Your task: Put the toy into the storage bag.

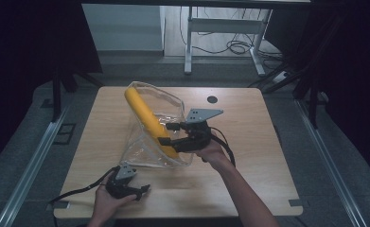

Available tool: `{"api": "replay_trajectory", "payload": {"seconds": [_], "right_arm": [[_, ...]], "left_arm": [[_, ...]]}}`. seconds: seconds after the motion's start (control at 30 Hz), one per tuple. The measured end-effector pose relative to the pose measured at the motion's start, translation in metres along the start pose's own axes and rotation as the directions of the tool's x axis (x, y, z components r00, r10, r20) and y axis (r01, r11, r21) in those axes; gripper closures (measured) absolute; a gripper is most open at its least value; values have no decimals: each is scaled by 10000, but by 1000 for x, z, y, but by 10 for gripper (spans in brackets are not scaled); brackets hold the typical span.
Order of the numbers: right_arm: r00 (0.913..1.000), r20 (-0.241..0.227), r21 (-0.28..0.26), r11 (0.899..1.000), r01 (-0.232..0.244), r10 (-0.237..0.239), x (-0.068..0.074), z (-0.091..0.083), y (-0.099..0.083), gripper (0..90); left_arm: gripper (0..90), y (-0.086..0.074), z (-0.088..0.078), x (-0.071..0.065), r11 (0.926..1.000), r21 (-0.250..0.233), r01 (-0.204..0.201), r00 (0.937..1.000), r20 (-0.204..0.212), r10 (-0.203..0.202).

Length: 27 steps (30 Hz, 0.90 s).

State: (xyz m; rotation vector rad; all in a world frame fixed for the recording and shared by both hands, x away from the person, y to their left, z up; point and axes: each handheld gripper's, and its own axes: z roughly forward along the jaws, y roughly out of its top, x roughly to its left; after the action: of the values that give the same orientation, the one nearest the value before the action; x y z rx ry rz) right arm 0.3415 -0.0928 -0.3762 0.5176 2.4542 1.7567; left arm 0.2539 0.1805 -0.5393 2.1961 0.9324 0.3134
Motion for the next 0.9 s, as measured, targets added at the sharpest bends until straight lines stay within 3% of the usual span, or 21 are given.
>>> {"api": "replay_trajectory", "payload": {"seconds": [0.43,0.9], "right_arm": [[9953,952,-133,9997,-186,198,-12,-37,-21,383],[9743,2173,18,9981,-615,596,-32,-71,-58,381]], "left_arm": [[175,0,1,0,10000,19,-8,10000,-30,8],[175,-1,2,0,10000,85,-8,10000,-21,8]]}}
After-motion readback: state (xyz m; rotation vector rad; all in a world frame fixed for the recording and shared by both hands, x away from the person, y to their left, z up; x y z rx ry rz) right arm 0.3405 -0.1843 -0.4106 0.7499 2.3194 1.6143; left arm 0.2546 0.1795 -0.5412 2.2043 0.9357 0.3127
